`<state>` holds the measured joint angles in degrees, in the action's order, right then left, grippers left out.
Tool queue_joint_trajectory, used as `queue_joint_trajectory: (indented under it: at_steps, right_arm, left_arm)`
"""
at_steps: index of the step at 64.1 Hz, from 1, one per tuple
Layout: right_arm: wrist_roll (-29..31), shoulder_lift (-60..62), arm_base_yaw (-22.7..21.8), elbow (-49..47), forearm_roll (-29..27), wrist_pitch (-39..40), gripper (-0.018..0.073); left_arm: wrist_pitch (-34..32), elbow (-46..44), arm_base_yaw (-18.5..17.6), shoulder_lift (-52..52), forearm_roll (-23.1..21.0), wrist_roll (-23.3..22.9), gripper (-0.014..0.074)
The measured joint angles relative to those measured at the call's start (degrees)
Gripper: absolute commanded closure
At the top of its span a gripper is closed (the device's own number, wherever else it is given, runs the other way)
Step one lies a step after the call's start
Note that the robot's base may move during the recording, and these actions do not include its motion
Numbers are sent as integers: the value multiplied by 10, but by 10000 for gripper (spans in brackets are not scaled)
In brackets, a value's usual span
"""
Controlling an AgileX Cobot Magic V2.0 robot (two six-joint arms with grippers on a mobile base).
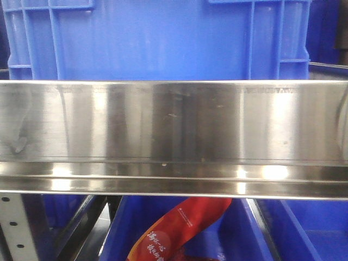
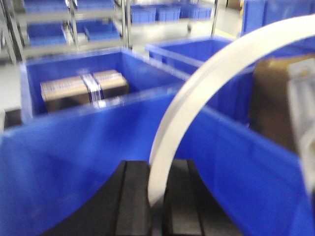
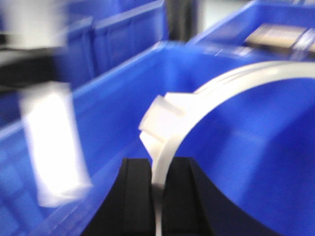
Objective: Grab PVC pipe and place in blue bin
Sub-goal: 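Move both held arcs over the open blue bin, then open both grippers to drop the arcs into the blue bin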
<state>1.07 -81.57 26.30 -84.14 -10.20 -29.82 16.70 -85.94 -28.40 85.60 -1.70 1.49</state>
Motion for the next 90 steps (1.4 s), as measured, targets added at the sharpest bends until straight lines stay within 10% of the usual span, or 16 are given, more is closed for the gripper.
queue_joint_trajectory:
  at_steps: [14, 24, 34, 51, 90]
  right_arm:
    - [0, -34, 17, -7, -7, -25, 319]
    - [0, -34, 17, -10, -11, -25, 286]
    - [0, -33, 17, -10, -11, -24, 377]
    - [0, 8, 18, -21, -12, -18, 692]
    - [0, 161, 18, 66, 0, 50, 719]
  left_arm:
    - [16, -2, 0, 21, -6, 0, 321]
    - [35, -3, 0, 21, -6, 0, 168]
    - [33, -4, 0, 19, -7, 0, 237]
    - [24, -14, 0, -15, -7, 0, 711]
    - [23, 62, -16, -195, -39, 0, 707]
